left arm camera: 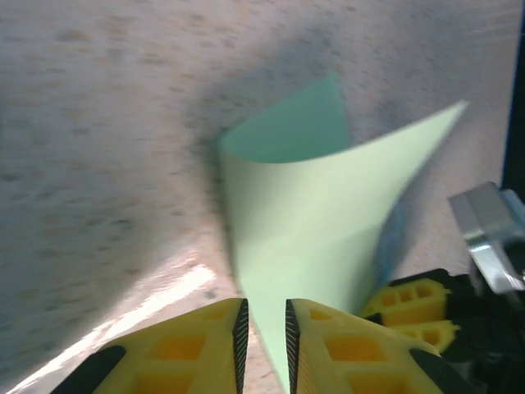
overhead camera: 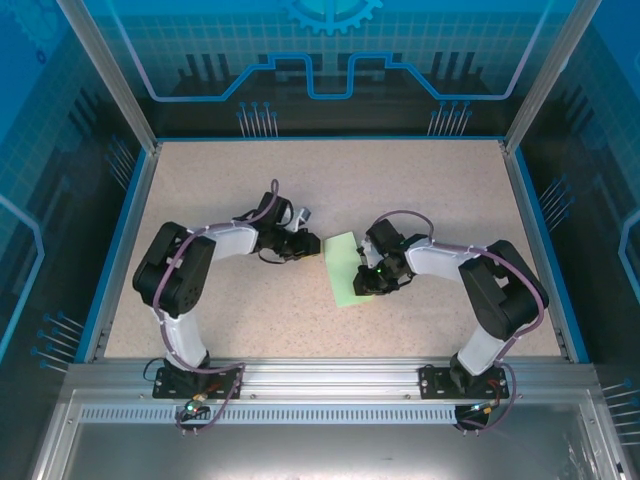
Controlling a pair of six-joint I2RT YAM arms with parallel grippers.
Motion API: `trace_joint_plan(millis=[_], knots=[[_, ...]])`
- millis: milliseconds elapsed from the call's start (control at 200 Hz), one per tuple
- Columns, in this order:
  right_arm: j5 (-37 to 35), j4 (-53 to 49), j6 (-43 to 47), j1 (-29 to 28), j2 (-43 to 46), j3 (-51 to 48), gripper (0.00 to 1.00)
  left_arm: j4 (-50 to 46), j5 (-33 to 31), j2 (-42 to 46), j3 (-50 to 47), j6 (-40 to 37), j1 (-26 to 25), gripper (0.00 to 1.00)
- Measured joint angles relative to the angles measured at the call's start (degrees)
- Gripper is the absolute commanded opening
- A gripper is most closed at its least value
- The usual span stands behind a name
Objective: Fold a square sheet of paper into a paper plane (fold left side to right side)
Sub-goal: First fold the square sheet of paper in half at the center of the table.
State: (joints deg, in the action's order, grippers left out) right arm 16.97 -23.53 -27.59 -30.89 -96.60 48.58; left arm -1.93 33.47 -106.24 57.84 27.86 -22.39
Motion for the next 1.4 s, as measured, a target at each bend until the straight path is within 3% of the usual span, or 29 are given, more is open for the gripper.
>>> trace_joint_plan(millis=[325, 700, 1005, 1401], knots=[[0.0, 0.0, 0.0, 0.0, 0.0, 0.0, 0.18, 2.3, 1.0, -6.6, 4.4, 0.7, -4.1, 0.22], [-0.1, 0.0, -0.7, -0.2, 0.0, 0.0, 0.19, -1.9, -2.8, -10.4, 9.3, -1.6, -3.1, 0.22], [-0.1, 3.0, -3.7, -0.7, 1.7, -2.3, 0.18, -3.3, -4.3, -12.3, 13.0, -2.7, 0.9, 0.25], [-0.8, 10.4, -15.6, -9.0, 4.6, -6.5, 0.22, -7.5, -6.8, -11.2, 17.2, -4.4, 3.1, 0.29]])
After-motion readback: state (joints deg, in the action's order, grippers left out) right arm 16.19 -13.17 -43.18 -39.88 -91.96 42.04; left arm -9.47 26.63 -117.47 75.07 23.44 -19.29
